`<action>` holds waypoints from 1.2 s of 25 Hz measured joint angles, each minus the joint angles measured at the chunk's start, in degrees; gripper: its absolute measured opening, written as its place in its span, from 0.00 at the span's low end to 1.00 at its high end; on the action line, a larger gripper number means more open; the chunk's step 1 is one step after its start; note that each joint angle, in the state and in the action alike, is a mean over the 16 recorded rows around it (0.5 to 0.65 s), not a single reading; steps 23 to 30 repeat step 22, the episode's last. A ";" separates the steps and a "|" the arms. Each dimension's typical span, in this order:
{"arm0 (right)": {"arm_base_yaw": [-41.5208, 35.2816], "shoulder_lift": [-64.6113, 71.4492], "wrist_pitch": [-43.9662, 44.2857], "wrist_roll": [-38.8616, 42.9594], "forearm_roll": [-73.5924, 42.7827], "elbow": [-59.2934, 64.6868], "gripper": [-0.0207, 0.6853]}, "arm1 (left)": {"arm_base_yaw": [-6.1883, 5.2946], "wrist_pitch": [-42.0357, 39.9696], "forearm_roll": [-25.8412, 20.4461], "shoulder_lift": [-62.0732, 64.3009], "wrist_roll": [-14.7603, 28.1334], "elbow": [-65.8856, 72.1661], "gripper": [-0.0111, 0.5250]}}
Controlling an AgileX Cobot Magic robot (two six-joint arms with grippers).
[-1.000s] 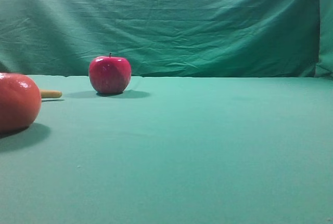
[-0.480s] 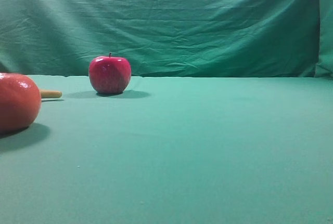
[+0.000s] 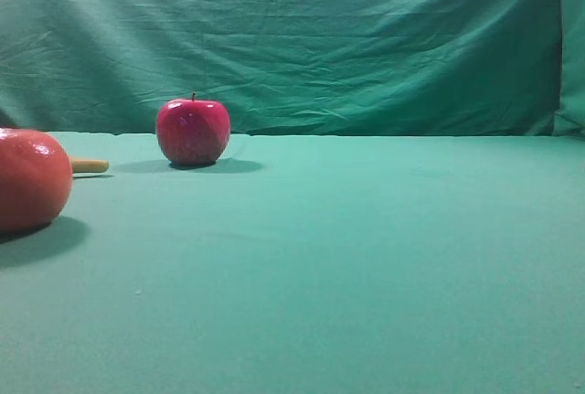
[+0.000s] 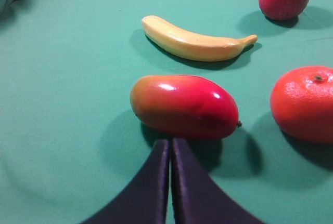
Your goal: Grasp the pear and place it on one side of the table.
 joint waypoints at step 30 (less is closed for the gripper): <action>-1.55 -0.08 6.32 20.51 -17.32 0.00 0.10 | 0.00 0.00 0.00 0.00 0.00 0.00 0.02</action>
